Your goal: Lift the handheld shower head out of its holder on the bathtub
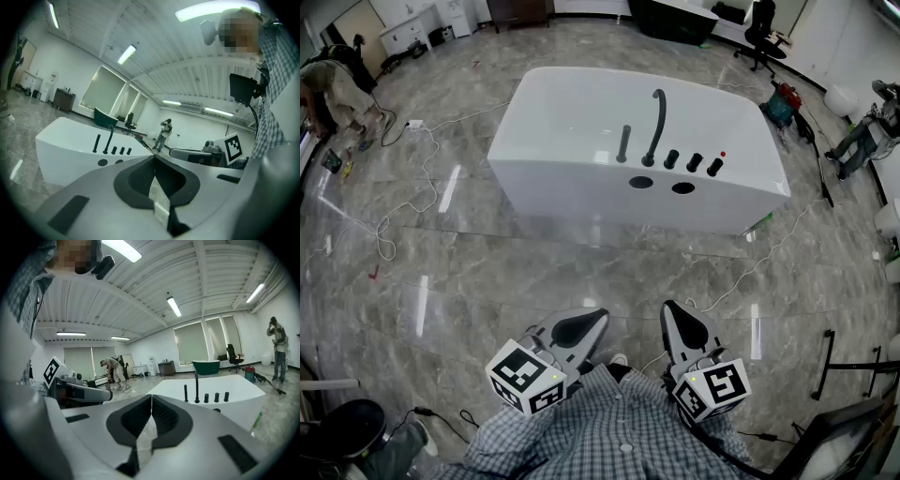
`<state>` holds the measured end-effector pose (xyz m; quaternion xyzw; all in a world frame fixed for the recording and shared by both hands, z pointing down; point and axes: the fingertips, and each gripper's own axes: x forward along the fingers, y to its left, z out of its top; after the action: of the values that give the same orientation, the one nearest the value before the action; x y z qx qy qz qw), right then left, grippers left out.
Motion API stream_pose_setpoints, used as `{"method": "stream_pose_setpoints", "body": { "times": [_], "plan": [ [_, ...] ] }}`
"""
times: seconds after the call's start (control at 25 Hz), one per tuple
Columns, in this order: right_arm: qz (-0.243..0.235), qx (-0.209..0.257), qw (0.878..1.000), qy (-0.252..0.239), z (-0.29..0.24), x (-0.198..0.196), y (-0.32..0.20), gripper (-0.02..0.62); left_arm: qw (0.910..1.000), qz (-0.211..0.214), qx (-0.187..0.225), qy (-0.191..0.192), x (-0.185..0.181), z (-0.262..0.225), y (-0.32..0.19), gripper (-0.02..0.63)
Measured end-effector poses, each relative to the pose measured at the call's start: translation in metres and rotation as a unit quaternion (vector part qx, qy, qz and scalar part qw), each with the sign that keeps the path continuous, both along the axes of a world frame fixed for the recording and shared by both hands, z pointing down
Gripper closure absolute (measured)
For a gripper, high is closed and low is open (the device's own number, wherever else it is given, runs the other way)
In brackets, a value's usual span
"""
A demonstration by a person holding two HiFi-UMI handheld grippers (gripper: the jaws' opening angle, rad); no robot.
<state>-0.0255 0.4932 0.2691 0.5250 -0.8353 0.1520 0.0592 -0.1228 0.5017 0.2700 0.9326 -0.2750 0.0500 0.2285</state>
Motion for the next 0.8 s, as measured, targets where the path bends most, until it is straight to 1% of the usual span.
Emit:
{"method": "stream_pose_setpoints", "body": {
  "times": [0.56, 0.8],
  "plan": [
    [0.006, -0.002, 1.000, -0.004, 0.001, 0.007, 0.003, 0.577, 1.0000, 0.000, -0.002, -0.002, 0.004, 0.000, 0.002, 0.597],
    [0.040, -0.014, 0.998, -0.045, 0.000, 0.020, 0.002, 0.577, 1.0000, -0.006, -0.001, -0.006, 0.004, 0.002, 0.004, 0.597]
  ]
}}
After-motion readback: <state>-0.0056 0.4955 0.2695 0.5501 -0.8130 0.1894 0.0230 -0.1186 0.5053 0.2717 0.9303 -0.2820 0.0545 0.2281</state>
